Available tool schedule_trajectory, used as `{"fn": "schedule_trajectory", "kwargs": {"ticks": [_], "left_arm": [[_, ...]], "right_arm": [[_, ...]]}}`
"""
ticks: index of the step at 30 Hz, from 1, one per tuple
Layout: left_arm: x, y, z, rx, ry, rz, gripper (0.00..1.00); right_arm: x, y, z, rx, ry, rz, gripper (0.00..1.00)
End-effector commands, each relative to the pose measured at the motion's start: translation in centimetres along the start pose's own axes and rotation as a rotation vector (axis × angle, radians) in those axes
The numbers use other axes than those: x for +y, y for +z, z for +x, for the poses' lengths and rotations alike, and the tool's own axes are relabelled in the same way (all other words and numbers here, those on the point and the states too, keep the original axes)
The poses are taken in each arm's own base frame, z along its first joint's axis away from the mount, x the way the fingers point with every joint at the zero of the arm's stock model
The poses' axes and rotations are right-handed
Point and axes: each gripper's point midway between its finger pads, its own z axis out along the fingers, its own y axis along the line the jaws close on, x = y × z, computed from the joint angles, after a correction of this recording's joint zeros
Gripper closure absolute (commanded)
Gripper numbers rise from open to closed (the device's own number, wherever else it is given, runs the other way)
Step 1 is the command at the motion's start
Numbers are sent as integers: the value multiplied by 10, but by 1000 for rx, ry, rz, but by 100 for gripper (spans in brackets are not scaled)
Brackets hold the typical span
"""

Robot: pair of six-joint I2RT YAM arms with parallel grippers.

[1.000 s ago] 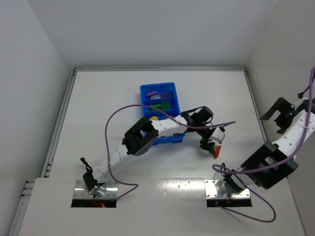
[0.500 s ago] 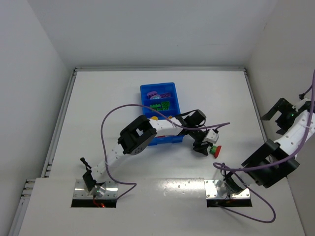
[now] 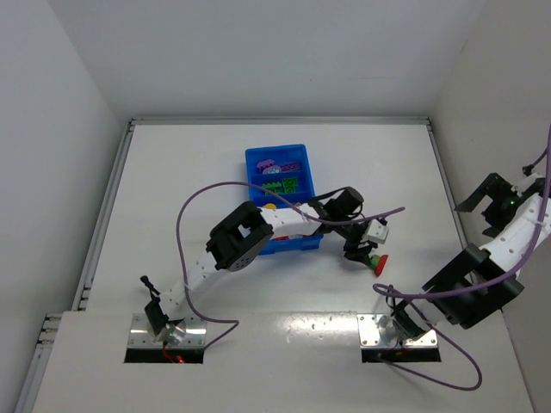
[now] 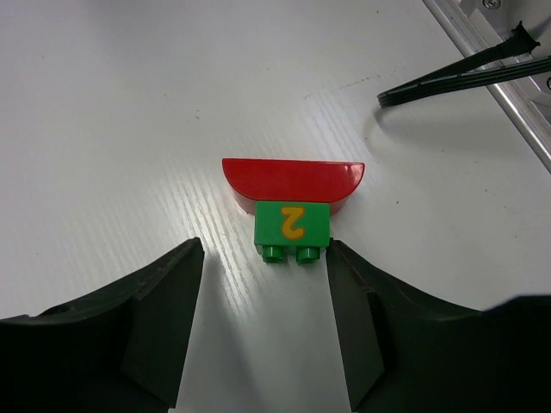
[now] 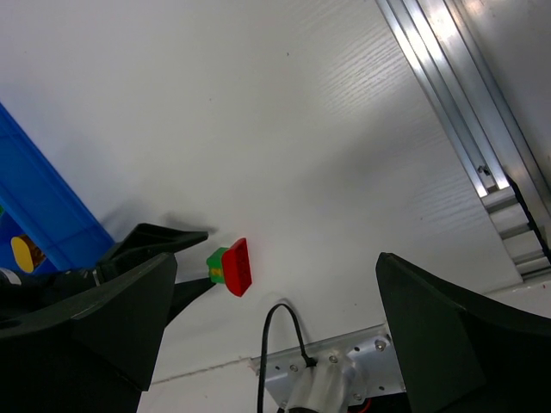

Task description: Sort the legos into containers by color

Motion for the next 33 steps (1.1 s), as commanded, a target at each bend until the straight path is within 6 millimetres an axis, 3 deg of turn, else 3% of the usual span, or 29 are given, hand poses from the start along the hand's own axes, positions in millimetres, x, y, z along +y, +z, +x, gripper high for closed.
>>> {"fn": "schedule_trajectory", "kwargs": {"ticks": [1, 10, 23, 27, 30, 32, 33], "left_arm": [[2, 5, -27, -51, 64, 5, 35], [-11, 12, -27, -41, 59, 40, 35], [-24, 19, -25, -36, 49, 72, 50], [-28, 25, -21, -25, 36, 77, 59], [-36, 23, -14, -12, -7, 85, 73], [-33, 18, -30, -47, 4, 54, 82], [-41, 16, -17, -29, -34, 43, 84]], "right_arm": [[5, -7, -7, -31, -30, -19, 0], [2, -8, -7, -34, -31, -15, 0], [3, -6, -5, -20, -32, -27, 0], [3, -6, -3, -12, -37, -28, 0], [4, -6, -3, -14, -46, -39, 0], [4, -7, -1, -6, -54, -40, 0], [6, -7, -2, -9, -54, -52, 0]]}}
